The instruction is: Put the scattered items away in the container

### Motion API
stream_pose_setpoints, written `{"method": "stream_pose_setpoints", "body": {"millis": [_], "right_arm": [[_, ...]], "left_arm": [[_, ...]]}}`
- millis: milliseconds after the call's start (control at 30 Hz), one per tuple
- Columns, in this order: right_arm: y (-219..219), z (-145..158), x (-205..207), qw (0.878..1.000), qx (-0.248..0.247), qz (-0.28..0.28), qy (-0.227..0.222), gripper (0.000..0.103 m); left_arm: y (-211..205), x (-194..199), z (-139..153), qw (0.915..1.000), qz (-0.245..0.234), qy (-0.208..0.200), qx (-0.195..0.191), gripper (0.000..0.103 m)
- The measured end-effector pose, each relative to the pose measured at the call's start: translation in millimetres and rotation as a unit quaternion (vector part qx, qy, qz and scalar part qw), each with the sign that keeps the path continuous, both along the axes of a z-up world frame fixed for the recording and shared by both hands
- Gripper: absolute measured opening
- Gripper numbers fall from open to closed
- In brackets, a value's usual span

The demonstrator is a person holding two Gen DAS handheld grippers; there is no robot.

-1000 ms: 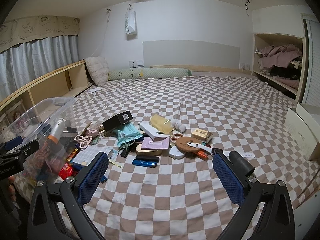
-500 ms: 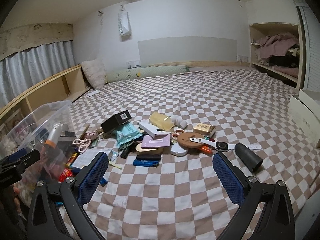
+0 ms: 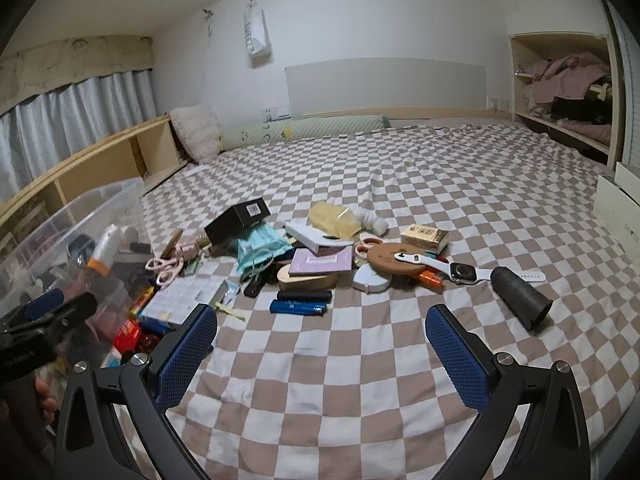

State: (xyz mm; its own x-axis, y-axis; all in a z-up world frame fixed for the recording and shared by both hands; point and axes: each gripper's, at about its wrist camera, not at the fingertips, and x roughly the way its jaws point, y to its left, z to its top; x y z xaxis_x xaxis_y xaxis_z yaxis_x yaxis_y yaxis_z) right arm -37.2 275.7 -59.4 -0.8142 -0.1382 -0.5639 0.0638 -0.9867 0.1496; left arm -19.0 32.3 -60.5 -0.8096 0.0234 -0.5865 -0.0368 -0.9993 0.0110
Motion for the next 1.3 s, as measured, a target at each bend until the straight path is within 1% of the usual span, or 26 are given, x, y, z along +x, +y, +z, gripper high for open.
{"method": "stream_pose_setpoints", "body": {"millis": [133, 167, 267, 467, 600, 700, 800, 900, 1033, 1167, 1300], "right_arm": [[2.9, -9.6, -4.2, 1.000, -0.006, -0.003, -0.009, 0.103], [3.8, -12.4, -5.9, 1.000, -0.006, -0.004, -0.013, 0.103], [5.7, -21.9, -9.4, 1.000, -0.003, -0.008, -0.025, 0.103], [9.1, -44.8, -17.9, 0.998, -0.004, -0.007, -0.058, 0.103], [9.2, -54.7, -23.9, 0.998, 0.007, -0.006, -0.067, 0.103], [9.7, -61.9, -30.7, 0.997, 0.013, -0.013, -0.079, 0.103], [9.7, -71.7, -43.7, 0.995, 0.015, -0.018, -0.101, 0.103], [4.9, -78.8, -60.0, 0.992, 0.020, -0.007, -0.122, 0.103], [-7.8, -82.5, -80.4, 0.991, 0.038, 0.015, -0.130, 0.103], [-27.5, -85.9, -101.4, 0.988, 0.044, 0.054, -0.136, 0.103], [-57.6, -92.1, -119.2, 0.980, 0.065, 0.111, -0.148, 0.103]], "left_arm": [[7.7, 1.6, -9.7, 0.9998, -0.016, 0.004, -0.009, 0.103], [10.6, 1.3, -12.9, 0.9996, -0.022, 0.004, -0.018, 0.103], [14.2, -2.0, -22.1, 0.9989, -0.038, -0.017, -0.025, 0.103], [14.2, -7.2, -41.8, 0.9972, -0.050, -0.055, 0.008, 0.103], [11.5, -9.8, -56.5, 0.9954, -0.044, -0.081, 0.026, 0.103], [11.4, -11.6, -66.4, 0.9943, -0.040, -0.094, 0.030, 0.103], [11.1, -13.4, -73.8, 0.9927, -0.041, -0.107, 0.037, 0.103], [11.4, -13.3, -78.8, 0.9916, -0.043, -0.114, 0.043, 0.103], [10.9, -10.9, -84.5, 0.9909, -0.038, -0.122, 0.041, 0.103], [8.5, -8.3, -94.9, 0.9900, -0.021, -0.136, 0.031, 0.103], [5.7, -5.3, -103.9, 0.9896, -0.010, -0.142, 0.020, 0.103]]}}
